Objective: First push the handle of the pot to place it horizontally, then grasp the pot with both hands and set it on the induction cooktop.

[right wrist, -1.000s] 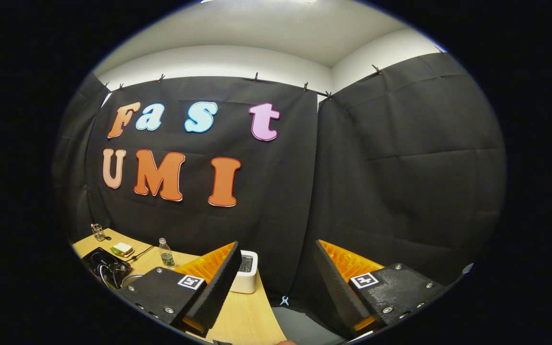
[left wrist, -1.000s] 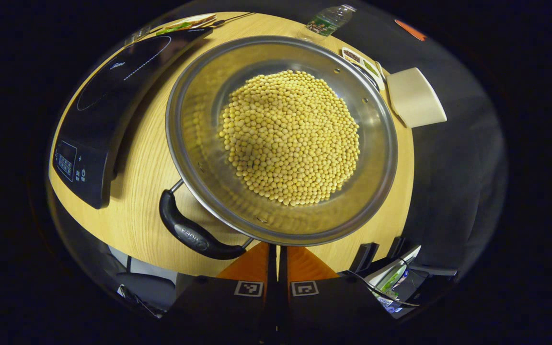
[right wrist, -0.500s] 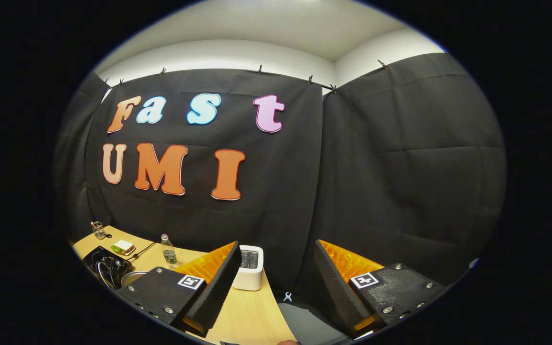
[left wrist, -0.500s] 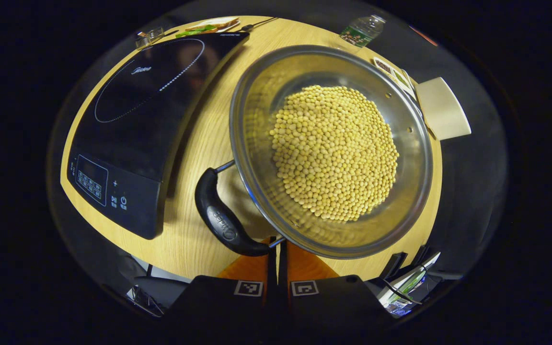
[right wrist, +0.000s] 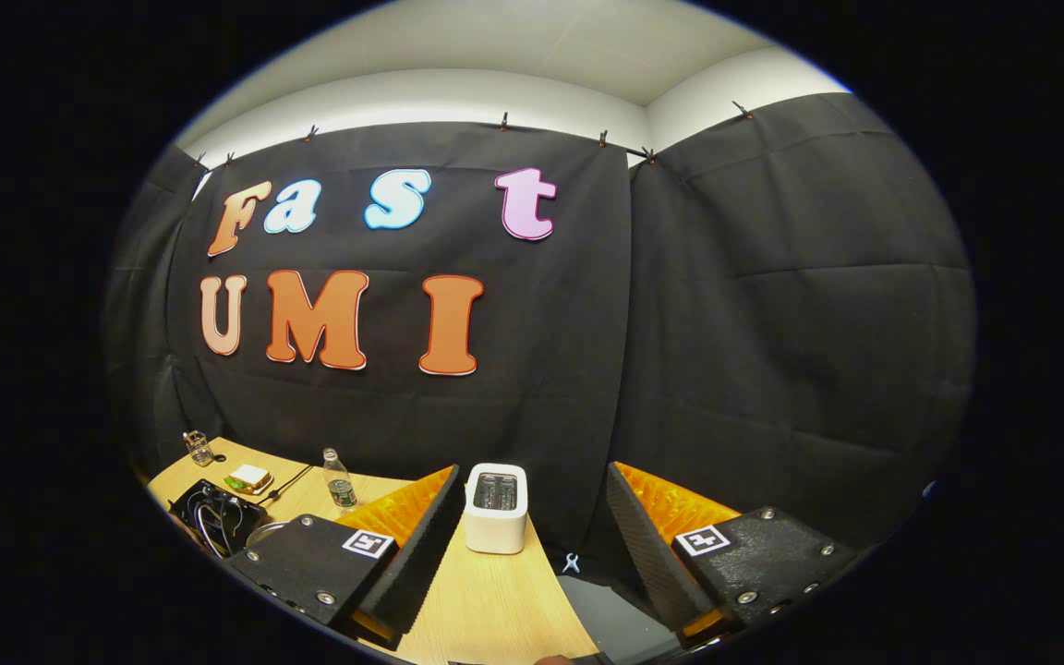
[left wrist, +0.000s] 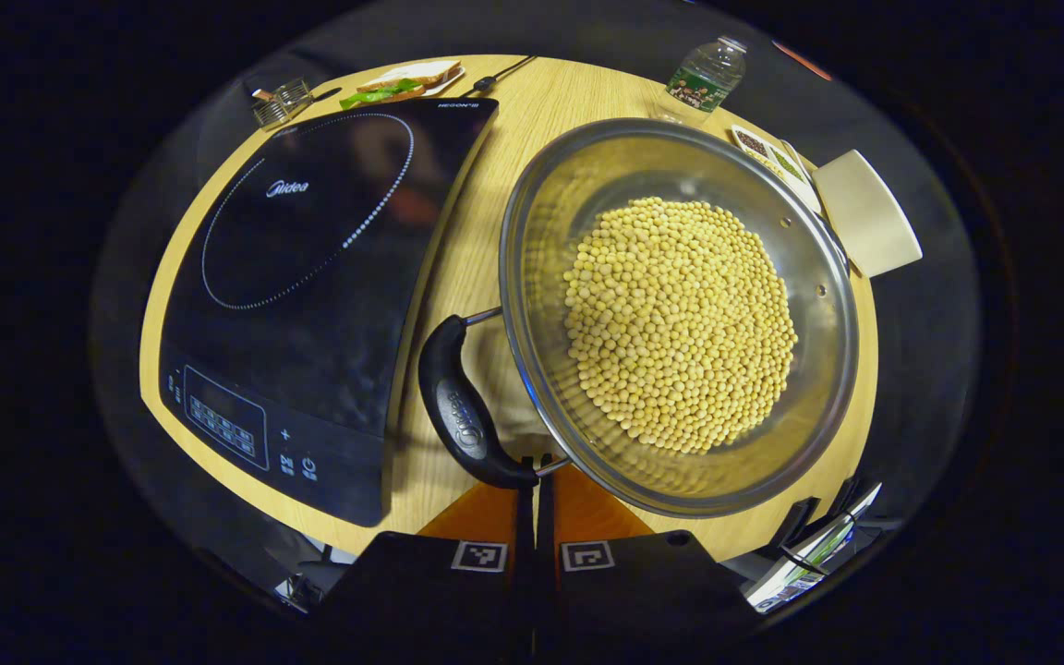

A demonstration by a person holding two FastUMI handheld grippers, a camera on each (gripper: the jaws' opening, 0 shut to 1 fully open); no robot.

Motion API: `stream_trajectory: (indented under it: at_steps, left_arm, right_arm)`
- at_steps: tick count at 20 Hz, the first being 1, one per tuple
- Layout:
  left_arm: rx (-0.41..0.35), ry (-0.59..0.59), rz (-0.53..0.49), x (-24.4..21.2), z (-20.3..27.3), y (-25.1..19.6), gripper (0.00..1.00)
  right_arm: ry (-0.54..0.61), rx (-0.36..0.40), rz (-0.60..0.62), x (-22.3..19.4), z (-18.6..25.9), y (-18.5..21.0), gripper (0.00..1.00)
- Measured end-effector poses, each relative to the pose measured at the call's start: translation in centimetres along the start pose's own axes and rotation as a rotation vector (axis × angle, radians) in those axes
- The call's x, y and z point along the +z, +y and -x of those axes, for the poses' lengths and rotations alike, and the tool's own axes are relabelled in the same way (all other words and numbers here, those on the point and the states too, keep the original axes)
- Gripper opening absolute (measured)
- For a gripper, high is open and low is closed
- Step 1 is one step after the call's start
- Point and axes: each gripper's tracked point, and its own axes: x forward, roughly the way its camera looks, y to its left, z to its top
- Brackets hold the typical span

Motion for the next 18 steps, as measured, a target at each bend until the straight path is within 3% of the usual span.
stream_trajectory:
  at_steps: [6,12,18]
  left_arm:
    - [0.045,-0.062,-0.012,4.0,0.0,3.0,0.08]
    - [0.080,-0.151,-0.151,8.2,-0.2,3.8,0.08]
    - [0.054,-0.222,-0.298,12.2,-0.6,3.2,0.08]
  right_arm:
    - [0.038,-0.020,0.018,-1.0,0.3,0.7,0.95]
    - [0.079,-0.042,0.019,-1.8,0.3,1.8,0.95]
    - [0.126,-0.027,0.037,-3.0,-0.7,4.6,0.95]
